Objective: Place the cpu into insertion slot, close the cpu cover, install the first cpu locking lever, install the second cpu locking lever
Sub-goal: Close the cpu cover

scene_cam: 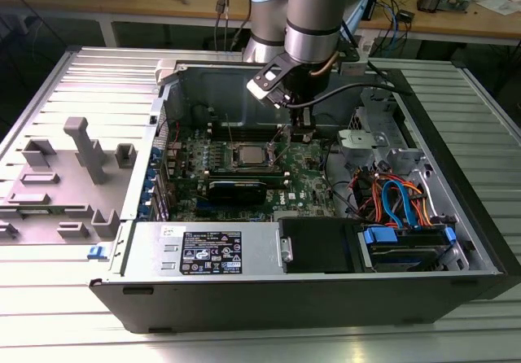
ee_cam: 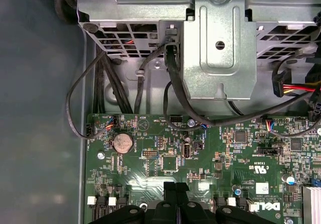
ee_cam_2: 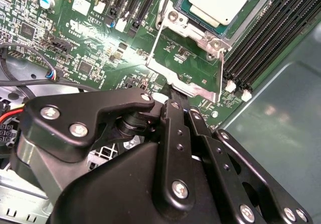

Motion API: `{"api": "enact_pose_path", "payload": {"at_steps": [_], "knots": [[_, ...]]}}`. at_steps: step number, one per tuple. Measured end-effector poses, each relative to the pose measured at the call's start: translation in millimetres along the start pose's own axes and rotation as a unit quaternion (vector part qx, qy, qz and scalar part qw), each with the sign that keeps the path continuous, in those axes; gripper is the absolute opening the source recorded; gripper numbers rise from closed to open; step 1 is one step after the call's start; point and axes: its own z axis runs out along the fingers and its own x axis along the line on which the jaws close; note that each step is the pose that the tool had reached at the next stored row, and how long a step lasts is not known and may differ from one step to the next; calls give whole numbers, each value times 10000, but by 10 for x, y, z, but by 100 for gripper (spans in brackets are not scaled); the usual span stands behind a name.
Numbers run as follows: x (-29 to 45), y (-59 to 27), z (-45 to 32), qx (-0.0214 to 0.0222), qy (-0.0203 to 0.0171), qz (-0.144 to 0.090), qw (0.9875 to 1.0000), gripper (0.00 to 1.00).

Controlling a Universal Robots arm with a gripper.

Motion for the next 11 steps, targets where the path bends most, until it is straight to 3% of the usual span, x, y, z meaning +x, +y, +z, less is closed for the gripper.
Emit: {"api": "enact_pose_path", "payload": {"at_steps": [6,11], "knots": [[0,-1,-13,5,1,0,10000,11],[0,-18,-16,34,0,0,10000,11]]}}
